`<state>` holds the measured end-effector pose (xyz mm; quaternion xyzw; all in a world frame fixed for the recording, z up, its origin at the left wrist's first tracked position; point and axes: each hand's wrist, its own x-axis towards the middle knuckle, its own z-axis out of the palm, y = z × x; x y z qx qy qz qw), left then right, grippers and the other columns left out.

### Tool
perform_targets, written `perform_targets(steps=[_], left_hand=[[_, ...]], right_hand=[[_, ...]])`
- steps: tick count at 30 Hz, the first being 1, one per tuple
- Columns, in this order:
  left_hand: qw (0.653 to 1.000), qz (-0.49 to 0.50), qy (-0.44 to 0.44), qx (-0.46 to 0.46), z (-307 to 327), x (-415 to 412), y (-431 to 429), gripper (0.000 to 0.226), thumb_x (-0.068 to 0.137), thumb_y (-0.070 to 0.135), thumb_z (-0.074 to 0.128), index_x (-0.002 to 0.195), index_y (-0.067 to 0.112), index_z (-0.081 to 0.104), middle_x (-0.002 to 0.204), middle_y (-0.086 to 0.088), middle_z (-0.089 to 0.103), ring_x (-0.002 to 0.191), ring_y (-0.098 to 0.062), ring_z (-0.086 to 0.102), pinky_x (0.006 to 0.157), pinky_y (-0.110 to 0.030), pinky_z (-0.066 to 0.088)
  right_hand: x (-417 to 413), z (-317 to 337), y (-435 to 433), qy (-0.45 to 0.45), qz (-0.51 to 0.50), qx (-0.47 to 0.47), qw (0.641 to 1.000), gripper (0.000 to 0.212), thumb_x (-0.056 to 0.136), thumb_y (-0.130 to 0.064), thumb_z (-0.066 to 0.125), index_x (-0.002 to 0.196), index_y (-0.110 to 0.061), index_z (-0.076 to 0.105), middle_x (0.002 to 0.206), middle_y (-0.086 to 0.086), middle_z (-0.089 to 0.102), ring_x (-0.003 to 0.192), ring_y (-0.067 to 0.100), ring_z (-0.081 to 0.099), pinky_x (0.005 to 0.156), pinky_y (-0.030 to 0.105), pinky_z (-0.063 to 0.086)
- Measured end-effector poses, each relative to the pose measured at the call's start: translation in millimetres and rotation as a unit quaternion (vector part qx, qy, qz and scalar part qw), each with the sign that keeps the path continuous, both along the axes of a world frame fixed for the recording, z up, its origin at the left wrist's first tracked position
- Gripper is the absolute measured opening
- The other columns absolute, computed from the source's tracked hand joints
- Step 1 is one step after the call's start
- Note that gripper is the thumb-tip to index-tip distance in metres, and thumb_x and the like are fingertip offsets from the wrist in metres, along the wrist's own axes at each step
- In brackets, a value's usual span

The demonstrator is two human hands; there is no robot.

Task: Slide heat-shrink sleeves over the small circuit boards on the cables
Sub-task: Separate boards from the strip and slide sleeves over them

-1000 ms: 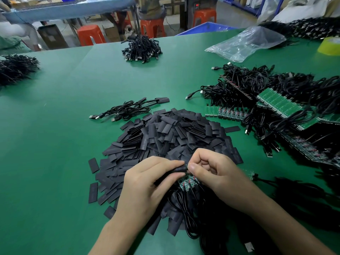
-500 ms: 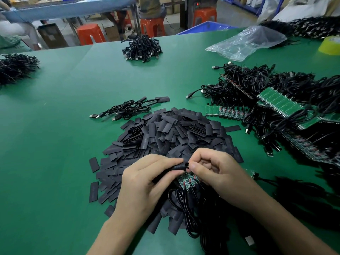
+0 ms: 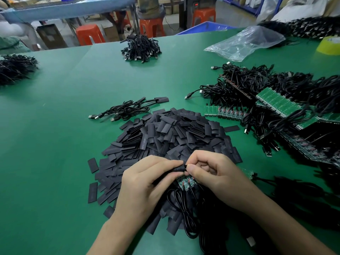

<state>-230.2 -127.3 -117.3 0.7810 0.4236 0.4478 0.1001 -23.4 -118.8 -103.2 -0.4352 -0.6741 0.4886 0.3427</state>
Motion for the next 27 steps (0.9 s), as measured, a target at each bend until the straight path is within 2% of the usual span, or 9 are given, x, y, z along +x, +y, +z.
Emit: perform_targets(steps=[3, 8, 22, 27], left_hand=[[1.0, 0.0, -0.003, 0.006, -0.6, 0.2, 0.1, 0.018, 0.087, 0.021, 0.078, 0.104, 0.015, 0.081, 0.097, 0.006, 0.073, 0.091, -0.007, 0.069, 0.08, -0.022, 0.053], [1.0, -0.009, -0.008, -0.003, -1.0, -1.5, -0.2, 0.018, 0.087, 0.02, 0.079, 0.104, 0.015, 0.08, 0.098, 0.008, 0.073, 0.091, -0.006, 0.069, 0.08, -0.022, 0.053], [0.998, -0.017, -0.044, -0.052, -4.3, 1.3, 0.9, 0.016, 0.089, 0.027, 0.078, 0.102, 0.018, 0.081, 0.096, 0.012, 0.073, 0.09, -0.007, 0.07, 0.08, -0.018, 0.051], [0.998, 0.012, -0.045, -0.042, -3.2, 3.5, 0.8, 0.02, 0.083, 0.026, 0.082, 0.103, 0.019, 0.081, 0.096, 0.014, 0.074, 0.089, -0.005, 0.07, 0.08, -0.02, 0.052]], right_hand=[[-0.4, 1.3, -0.5, 0.01, 0.005, -0.01, 1.0, 0.017, 0.096, -0.027, 0.059, 0.082, -0.022, 0.065, 0.061, -0.015, 0.042, 0.058, 0.004, 0.035, 0.055, 0.016, 0.031], [-0.2, 1.3, -1.6, 0.006, 0.008, -0.014, 1.0, 0.02, 0.102, -0.015, 0.06, 0.083, -0.019, 0.066, 0.06, -0.015, 0.043, 0.056, 0.003, 0.034, 0.054, 0.015, 0.03], [-3.2, 0.2, -3.3, -0.026, -0.007, 0.033, 0.999, 0.019, 0.1, -0.012, 0.061, 0.081, -0.016, 0.065, 0.061, -0.015, 0.043, 0.056, 0.002, 0.037, 0.054, 0.014, 0.031], [-2.9, -0.8, -1.8, -0.008, -0.015, 0.009, 1.0, 0.018, 0.1, -0.013, 0.061, 0.082, -0.015, 0.065, 0.06, -0.016, 0.044, 0.056, 0.001, 0.037, 0.055, 0.013, 0.031]])
